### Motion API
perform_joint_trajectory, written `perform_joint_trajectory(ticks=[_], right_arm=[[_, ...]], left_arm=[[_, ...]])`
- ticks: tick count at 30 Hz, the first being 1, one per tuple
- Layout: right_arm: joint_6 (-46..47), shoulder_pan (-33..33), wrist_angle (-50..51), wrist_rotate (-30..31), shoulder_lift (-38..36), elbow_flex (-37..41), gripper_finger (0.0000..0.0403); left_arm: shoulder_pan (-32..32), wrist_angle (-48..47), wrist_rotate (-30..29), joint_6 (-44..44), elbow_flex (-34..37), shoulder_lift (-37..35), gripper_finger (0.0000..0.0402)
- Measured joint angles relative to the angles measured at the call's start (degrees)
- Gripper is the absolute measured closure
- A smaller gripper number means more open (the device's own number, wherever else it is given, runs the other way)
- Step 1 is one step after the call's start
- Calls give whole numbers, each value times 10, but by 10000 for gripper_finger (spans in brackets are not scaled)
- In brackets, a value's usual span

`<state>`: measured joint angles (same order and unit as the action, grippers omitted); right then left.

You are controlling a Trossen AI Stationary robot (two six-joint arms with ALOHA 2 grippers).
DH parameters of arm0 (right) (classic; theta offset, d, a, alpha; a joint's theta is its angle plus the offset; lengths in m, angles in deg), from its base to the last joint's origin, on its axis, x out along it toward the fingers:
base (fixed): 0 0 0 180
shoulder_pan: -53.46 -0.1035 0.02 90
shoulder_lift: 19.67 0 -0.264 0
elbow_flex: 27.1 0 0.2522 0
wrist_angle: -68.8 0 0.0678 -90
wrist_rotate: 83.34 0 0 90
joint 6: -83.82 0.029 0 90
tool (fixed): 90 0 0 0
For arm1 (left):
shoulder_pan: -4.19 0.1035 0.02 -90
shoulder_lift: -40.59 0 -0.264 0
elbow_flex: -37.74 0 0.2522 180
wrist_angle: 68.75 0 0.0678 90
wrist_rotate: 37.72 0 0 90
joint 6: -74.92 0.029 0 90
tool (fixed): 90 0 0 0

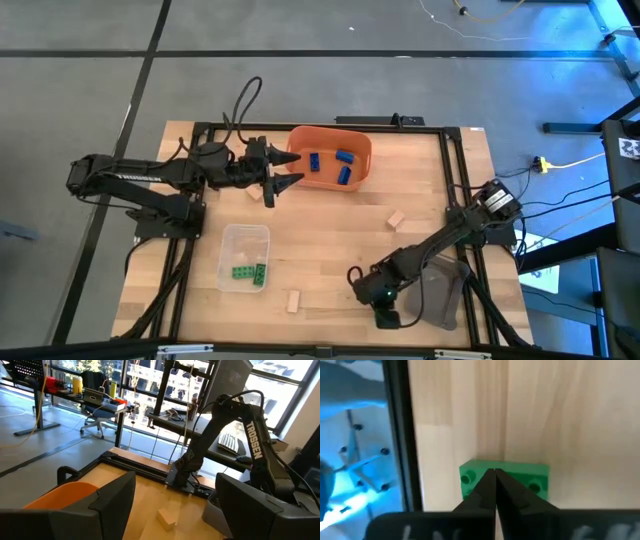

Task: Sort & place blocks by color
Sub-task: Put the green game piece into the transparent bin

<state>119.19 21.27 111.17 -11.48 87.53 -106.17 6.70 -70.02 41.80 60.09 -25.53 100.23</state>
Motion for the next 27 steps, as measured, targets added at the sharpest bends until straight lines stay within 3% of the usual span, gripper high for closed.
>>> perform_joint_trajectory(ticks=[9,20,27], right_arm=[[-77,23,0,89,-2,-1,402],[-220,124,12,186,2,-30,403],[-224,172,77,195,1,-99,403]], left_arm=[[0,0,-6,0,0,0,134],[0,0,-10,0,0,0,134],[0,0,-10,0,0,0,134]])
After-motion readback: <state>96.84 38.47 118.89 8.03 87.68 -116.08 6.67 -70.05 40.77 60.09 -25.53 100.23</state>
